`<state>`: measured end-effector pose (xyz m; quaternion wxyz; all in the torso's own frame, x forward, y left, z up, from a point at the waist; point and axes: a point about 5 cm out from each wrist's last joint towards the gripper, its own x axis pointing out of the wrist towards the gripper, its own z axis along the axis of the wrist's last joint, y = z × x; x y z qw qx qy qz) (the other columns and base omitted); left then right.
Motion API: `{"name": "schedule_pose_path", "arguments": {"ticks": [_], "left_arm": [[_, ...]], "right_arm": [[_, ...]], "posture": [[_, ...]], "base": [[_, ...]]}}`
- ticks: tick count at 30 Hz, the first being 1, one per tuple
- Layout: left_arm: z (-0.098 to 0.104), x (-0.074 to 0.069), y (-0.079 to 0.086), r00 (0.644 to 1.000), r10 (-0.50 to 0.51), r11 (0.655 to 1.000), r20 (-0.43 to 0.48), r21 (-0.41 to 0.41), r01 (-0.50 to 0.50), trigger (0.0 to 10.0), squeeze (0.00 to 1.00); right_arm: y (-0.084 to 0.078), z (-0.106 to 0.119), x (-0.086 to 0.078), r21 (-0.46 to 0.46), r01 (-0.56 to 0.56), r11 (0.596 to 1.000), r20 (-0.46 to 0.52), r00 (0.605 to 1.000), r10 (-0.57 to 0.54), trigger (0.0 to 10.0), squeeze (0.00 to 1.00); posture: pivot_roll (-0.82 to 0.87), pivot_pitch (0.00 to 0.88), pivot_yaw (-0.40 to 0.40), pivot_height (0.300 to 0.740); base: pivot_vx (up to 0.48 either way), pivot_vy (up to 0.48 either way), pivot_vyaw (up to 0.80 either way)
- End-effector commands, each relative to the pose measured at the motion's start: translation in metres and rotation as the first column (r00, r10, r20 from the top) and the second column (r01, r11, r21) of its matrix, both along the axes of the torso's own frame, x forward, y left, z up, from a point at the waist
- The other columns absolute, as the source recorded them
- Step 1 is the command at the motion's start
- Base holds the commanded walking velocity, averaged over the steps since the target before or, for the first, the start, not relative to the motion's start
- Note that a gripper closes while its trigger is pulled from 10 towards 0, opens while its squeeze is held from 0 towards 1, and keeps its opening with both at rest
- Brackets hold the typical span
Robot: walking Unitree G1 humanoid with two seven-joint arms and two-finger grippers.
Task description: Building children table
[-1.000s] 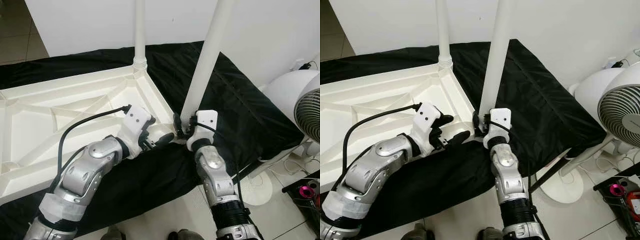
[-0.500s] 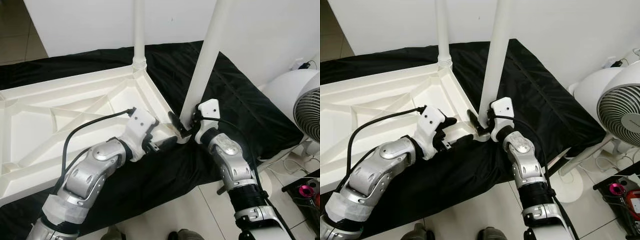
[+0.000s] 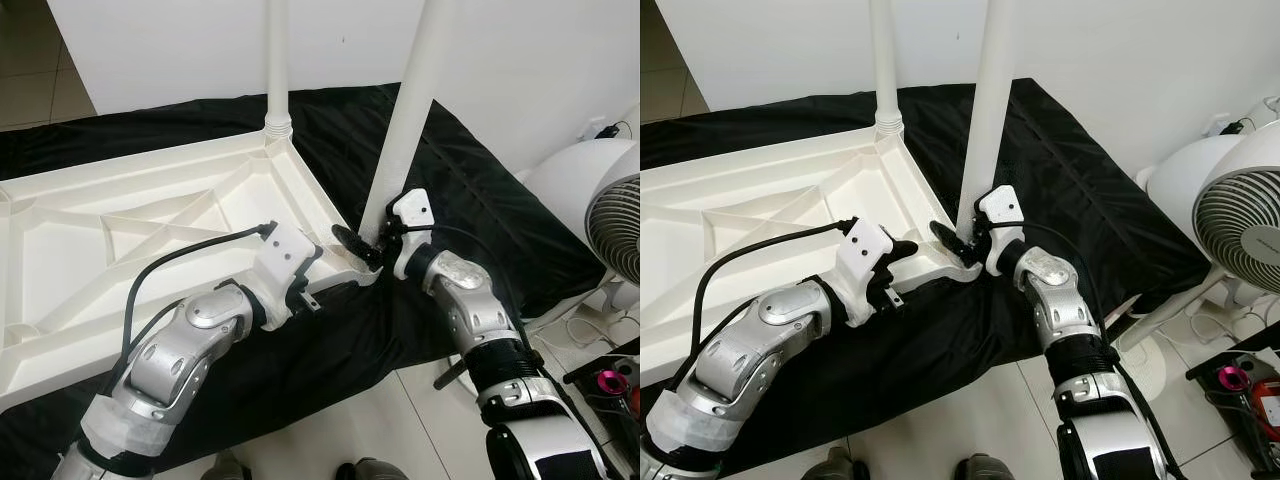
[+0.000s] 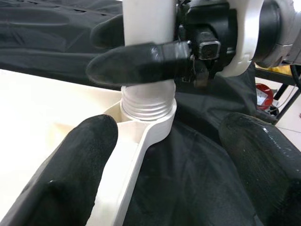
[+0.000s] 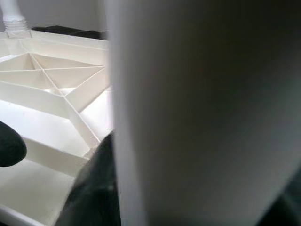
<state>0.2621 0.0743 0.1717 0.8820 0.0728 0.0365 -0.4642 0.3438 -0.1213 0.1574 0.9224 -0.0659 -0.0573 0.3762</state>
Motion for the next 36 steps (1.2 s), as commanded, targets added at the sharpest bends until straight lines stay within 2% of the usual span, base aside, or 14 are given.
{"name": "schedule_pose_path", "arguments": {"ticks": [1,8,9,15,23,24,27,28,29,31,33,34,35,36], "left_arm": [[0.002,-0.005,-0.003,0.997,-0.080,0.997,0.000,0.001,0.080,10.0,0.00],[0.002,-0.006,-0.003,0.997,-0.077,0.997,0.000,0.003,0.077,10.0,0.00],[0.002,-0.006,-0.003,0.997,-0.077,0.997,-0.001,0.003,0.077,10.0,0.00],[0.001,-0.006,-0.002,0.997,-0.077,0.997,-0.005,0.004,0.077,10.0,0.00],[0.000,-0.008,-0.004,0.997,-0.078,0.997,-0.011,0.001,0.078,10.0,0.00],[-0.001,-0.009,-0.004,0.997,-0.079,0.997,-0.013,0.001,0.079,10.0,0.00],[-0.001,-0.009,-0.004,0.997,-0.079,0.997,-0.013,0.001,0.079,10.0,0.00],[-0.001,-0.009,-0.004,0.997,-0.078,0.997,-0.014,0.001,0.078,10.0,0.00],[-0.001,-0.009,-0.004,0.997,-0.078,0.997,-0.014,0.001,0.078,10.0,0.00],[-0.002,-0.009,-0.004,0.997,-0.077,0.997,-0.015,0.000,0.077,10.0,0.00],[-0.002,-0.009,-0.004,0.997,-0.077,0.997,-0.015,0.000,0.077,10.0,0.00],[-0.002,-0.009,-0.005,0.997,-0.079,0.997,-0.014,-0.001,0.079,10.0,0.00],[-0.002,-0.009,-0.005,0.997,-0.080,0.997,-0.014,-0.002,0.080,10.0,0.00],[-0.002,-0.009,-0.006,0.997,-0.082,0.997,-0.014,-0.003,0.082,10.0,0.00]], "right_arm": [[0.002,-0.002,0.000,-0.010,-0.020,1.000,-0.007,1.000,0.020,0.0,0.00],[0.000,-0.012,-0.007,-0.004,-0.028,1.000,-0.038,0.999,0.028,0.0,0.00],[0.001,-0.014,-0.009,-0.003,-0.019,1.000,-0.047,0.999,0.019,10.0,0.00],[0.002,-0.022,-0.008,-0.021,0.082,0.996,-0.082,0.993,-0.084,10.0,0.00],[0.013,-0.028,-0.010,0.036,0.230,0.973,-0.125,0.967,-0.224,10.0,0.00],[0.016,-0.028,-0.011,0.064,0.297,0.953,-0.152,0.947,-0.284,10.0,0.00],[0.017,-0.029,-0.011,0.080,0.341,0.937,-0.173,0.930,-0.324,10.0,0.00],[0.019,-0.028,-0.013,0.098,0.408,0.908,-0.187,0.903,-0.386,10.0,0.00],[0.019,-0.028,-0.013,0.098,0.408,0.908,-0.187,0.903,-0.386,10.0,0.00],[0.022,-0.028,-0.018,0.120,0.559,0.821,-0.213,0.822,-0.529,10.0,0.00],[0.022,-0.028,-0.018,0.120,0.559,0.821,-0.213,0.822,-0.529,10.0,0.00],[0.029,-0.027,-0.021,0.143,0.602,0.786,-0.232,0.792,-0.565,10.0,0.00],[0.036,-0.026,-0.024,0.167,0.608,0.776,-0.252,0.787,-0.563,10.0,0.00],[0.043,-0.024,-0.026,0.183,0.587,0.788,-0.256,0.803,-0.539,10.0,0.00]], "posture": [[-0.06,0.050,-0.019,0.740],[-0.07,0.055,-0.017,0.740],[-0.07,0.057,-0.015,0.740],[-0.07,0.063,-0.017,0.740],[-0.08,0.067,-0.025,0.740],[-0.07,0.065,-0.029,0.740],[-0.07,0.065,-0.030,0.740],[-0.07,0.062,-0.032,0.740],[-0.07,0.062,-0.032,0.740],[-0.07,0.057,-0.037,0.740],[-0.07,0.057,-0.037,0.740],[-0.07,0.054,-0.037,0.740],[-0.07,0.050,-0.037,0.740],[-0.08,0.050,-0.037,0.740]], "base": [[0.000,0.000,0.00],[0.000,0.000,0.00],[0.000,0.000,0.00],[0.000,0.000,0.00],[0.000,0.000,0.00],[0.000,0.000,0.00],[0.000,0.000,0.00],[0.000,0.000,0.00],[0.000,0.000,0.00],[0.000,0.000,0.00],[0.000,0.000,0.00],[0.000,0.000,0.00],[0.000,0.000,0.00],[0.000,0.000,0.00]]}}
